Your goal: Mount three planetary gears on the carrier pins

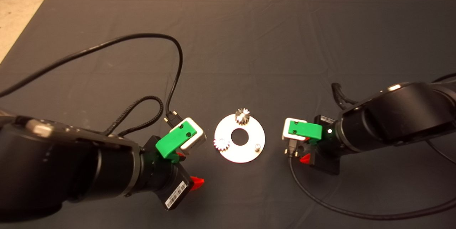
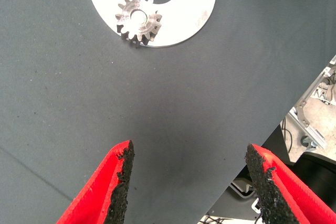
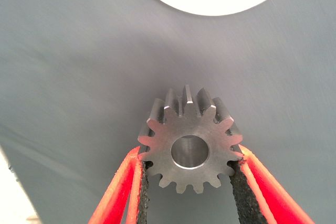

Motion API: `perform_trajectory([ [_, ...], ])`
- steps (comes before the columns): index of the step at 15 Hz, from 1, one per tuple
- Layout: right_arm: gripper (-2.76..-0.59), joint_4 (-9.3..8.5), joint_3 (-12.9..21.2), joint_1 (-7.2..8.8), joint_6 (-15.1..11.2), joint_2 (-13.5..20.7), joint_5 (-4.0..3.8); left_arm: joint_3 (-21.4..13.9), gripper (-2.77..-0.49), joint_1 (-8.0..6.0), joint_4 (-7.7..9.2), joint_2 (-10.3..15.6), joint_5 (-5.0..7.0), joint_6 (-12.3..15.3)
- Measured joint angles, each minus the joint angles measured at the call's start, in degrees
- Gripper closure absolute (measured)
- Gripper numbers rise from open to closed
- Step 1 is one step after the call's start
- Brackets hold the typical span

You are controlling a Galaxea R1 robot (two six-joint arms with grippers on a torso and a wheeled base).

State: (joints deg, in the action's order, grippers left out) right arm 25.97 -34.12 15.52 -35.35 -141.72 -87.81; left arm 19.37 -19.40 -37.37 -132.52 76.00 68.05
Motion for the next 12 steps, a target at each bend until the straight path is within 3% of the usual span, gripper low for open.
perform_trajectory([
  [3,-0.94,-1.70,-0.2,0.10,-0.1,-3.8,0.07,0.0,-1.46,0.00,0.01,0.0,0.00,0.0],
  [5,-0.94,-2.60,-0.7,0.13,-0.1,-4.5,0.00,0.0,-1.46,0.00,0.01,0.0,0.00,0.0],
  [12,-0.94,-2.91,-3.4,0.35,0.2,-6.5,-0.30,0.0,-1.46,0.00,-0.03,0.0,0.00,0.0],
])
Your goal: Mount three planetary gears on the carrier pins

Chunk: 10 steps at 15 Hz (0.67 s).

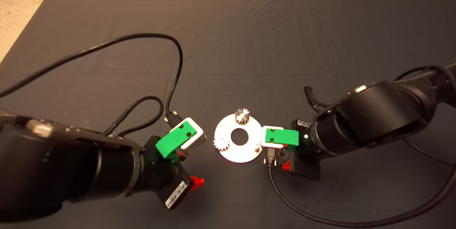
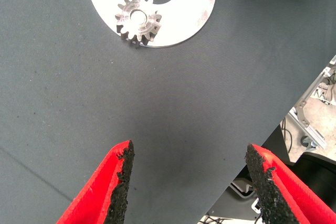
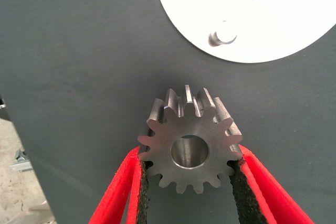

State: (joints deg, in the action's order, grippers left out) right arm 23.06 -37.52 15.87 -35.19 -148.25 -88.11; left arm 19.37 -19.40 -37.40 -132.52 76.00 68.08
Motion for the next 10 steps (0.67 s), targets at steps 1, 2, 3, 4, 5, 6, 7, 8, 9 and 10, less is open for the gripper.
perform_trajectory([
  [1,-0.94,-0.02,-0.7,0.02,0.0,-0.7,-0.09,0.0,-1.46,0.00,0.00,0.0,0.00,0.0],
  [2,-0.94,-0.05,-1.5,0.00,0.0,-1.8,-0.11,0.0,-1.46,0.00,-0.02,0.0,0.00,0.0],
  [3,-0.94,-0.06,-2.6,0.01,0.0,-3.0,-0.09,0.0,-1.46,0.00,-0.02,0.0,0.01,0.0],
  [4,-0.94,-0.06,-3.8,0.01,0.1,-4.4,0.02,0.0,-1.46,0.00,-0.05,0.0,0.00,0.0],
  [5,-0.94,-0.06,-4.4,0.00,0.2,-4.9,0.08,0.0,-1.46,0.00,-0.09,0.0,0.00,0.0],
  [6,-0.94,-0.06,-5.7,0.01,0.3,-5.8,0.34,0.0,-1.46,0.00,-0.11,0.0,0.02,0.0],
  [7,-0.94,-0.06,-6.1,0.02,0.3,-5.9,0.27,0.0,-1.46,0.00,-0.16,0.0,0.02,0.0],
  [8,-0.94,-0.06,-6.5,0.00,0.4,-5.9,0.18,0.0,-1.46,0.00,-0.24,0.0,0.00,0.0],
  [9,-0.94,-0.09,-6.9,0.00,0.5,-6.0,0.20,0.0,-1.46,0.00,-0.28,0.0,0.00,0.0],
  [10,-0.94,-0.09,-7.4,0.00,0.5,-6.1,0.13,0.0,-1.46,0.00,-0.35,0.0,0.02,0.0],
])
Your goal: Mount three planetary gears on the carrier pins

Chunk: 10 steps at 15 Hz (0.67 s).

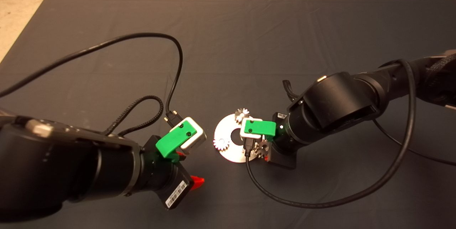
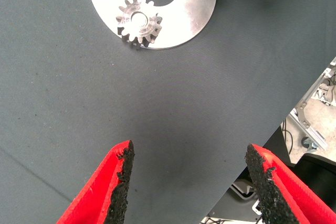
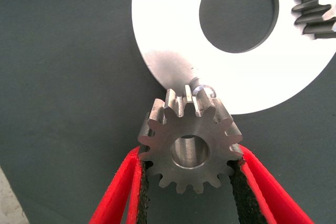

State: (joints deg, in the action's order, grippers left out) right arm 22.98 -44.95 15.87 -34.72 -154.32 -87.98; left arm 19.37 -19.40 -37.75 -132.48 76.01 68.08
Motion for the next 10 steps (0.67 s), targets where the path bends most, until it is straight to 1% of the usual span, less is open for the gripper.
perform_trajectory([
  [5,-0.94,-0.02,-1.4,-0.02,0.4,-0.3,0.05,0.0,-1.46,0.00,-0.26,0.0,-0.02,0.0],
  [6,-0.94,-0.02,-1.9,-0.01,0.5,-0.7,-0.12,0.0,-1.46,0.00,-0.26,0.0,0.01,0.0],
  [8,-0.94,-0.02,-2.8,-0.05,0.6,-1.8,-0.13,0.0,-1.46,0.00,-0.26,0.0,-0.02,0.0],
  [10,-0.94,-0.05,-2.9,-0.17,0.8,-2.5,0.06,0.0,-1.46,0.00,-0.28,0.2,-0.02,0.0],
])
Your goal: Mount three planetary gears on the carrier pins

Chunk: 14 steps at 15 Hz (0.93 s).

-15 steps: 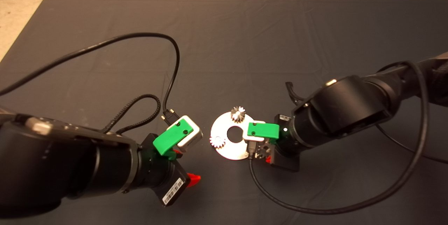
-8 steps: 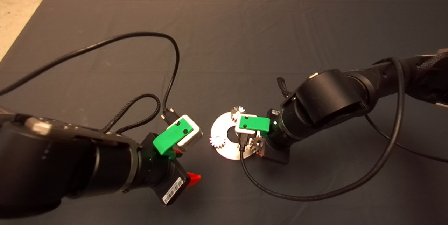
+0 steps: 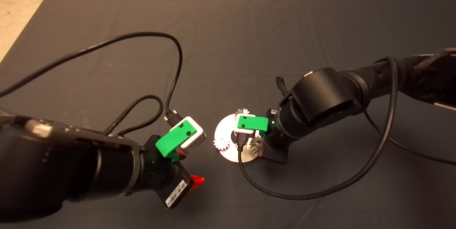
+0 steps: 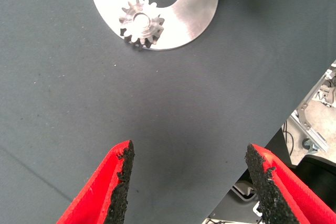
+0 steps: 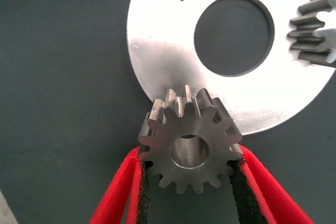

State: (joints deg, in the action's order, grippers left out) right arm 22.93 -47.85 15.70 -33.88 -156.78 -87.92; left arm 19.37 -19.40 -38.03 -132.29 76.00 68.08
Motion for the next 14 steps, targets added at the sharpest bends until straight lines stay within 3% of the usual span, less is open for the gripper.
perform_trajectory([
  [6,-0.94,0.01,-0.2,0.02,0.1,0.0,-0.01,0.0,-1.46,0.00,0.00,0.1,-0.78,0.0],
  [14,-0.94,0.00,-1.9,-0.44,1.1,0.0,0.00,0.0,-1.46,0.00,0.00,0.1,-0.87,0.1],
])
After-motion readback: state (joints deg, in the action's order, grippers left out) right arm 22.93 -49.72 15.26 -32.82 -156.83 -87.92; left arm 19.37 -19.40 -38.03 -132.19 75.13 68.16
